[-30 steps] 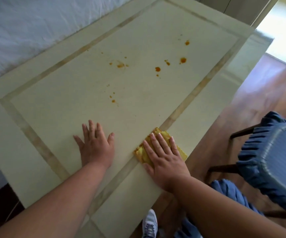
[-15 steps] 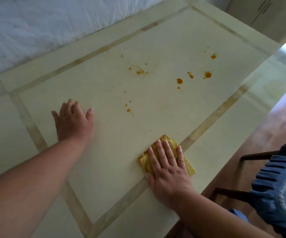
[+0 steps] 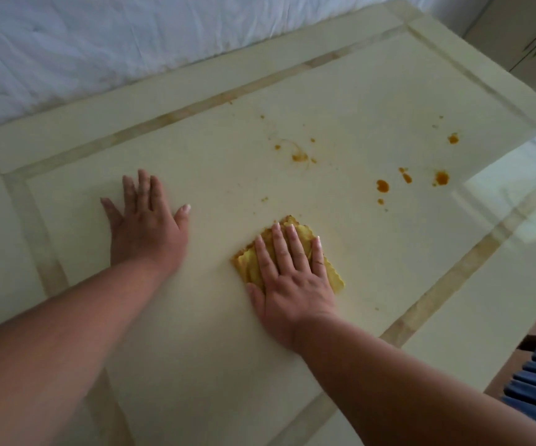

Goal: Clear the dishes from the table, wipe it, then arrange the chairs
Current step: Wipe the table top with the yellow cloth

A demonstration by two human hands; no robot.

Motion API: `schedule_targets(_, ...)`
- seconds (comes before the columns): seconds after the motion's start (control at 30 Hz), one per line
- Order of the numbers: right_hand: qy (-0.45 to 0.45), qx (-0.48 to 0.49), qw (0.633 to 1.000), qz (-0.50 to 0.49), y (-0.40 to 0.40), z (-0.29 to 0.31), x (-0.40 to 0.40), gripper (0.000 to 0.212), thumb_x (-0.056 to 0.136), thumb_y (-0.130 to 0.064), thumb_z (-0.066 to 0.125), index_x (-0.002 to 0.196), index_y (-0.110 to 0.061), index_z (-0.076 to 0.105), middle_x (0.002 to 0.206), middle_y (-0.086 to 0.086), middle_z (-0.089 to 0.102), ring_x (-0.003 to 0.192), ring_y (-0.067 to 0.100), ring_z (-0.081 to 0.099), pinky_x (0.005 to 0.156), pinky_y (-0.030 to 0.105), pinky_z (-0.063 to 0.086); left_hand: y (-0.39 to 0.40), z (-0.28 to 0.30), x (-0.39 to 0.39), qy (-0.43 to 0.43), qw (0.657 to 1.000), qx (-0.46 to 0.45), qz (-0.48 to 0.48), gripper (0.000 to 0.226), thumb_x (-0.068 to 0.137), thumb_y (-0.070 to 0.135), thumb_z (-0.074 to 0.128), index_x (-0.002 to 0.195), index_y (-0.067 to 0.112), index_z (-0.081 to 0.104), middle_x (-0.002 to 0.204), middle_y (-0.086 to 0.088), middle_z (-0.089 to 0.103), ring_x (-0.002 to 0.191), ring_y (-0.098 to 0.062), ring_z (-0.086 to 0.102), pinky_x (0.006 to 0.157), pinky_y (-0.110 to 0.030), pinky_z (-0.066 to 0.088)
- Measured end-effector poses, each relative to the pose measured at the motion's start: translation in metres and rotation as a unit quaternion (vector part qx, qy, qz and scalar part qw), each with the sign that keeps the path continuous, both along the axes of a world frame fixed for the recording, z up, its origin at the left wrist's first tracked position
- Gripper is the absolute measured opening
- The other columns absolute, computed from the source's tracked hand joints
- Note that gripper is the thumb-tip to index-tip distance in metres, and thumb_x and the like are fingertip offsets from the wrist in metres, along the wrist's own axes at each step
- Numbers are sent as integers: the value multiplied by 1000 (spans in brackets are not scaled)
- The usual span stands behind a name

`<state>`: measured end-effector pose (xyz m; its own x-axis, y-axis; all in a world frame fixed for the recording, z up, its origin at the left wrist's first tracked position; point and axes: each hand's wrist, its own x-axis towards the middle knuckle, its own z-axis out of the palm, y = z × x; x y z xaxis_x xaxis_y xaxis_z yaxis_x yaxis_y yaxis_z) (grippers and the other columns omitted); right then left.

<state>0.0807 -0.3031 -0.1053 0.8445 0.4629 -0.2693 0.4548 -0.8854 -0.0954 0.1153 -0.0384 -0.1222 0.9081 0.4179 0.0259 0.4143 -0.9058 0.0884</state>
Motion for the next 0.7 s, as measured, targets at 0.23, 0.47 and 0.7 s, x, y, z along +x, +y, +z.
schedule_targets(0.23,-2,12,1000,0,58,1,70,79,104,-69,7,172,-33,-13,179,0,-25,162,21,-33,129,60,-17,-1,1,2,26,1000,12,-3,81,105,58,22,169,9,23,180,-10,11,167,-31,5,129,-68,4)
schedule_targets(0.47,-18,28,999,-5,124,-1,156,81,101,-71,5,173,-35,-5,182,-3,-17,165,21,-24,130,61,-14,1,-5,2,12,1000,2,-16,83,103,60,22,167,8,30,179,-12,17,166,-31,10,128,-69,5)
schedule_targets(0.7,-25,30,999,-24,187,-2,230,80,103,-70,12,173,-35,-2,182,-3,-14,167,21,-20,131,61,-13,1,-11,0,-31,999,20,-29,77,103,50,35,161,0,42,174,-20,29,162,-39,24,125,-73,13)
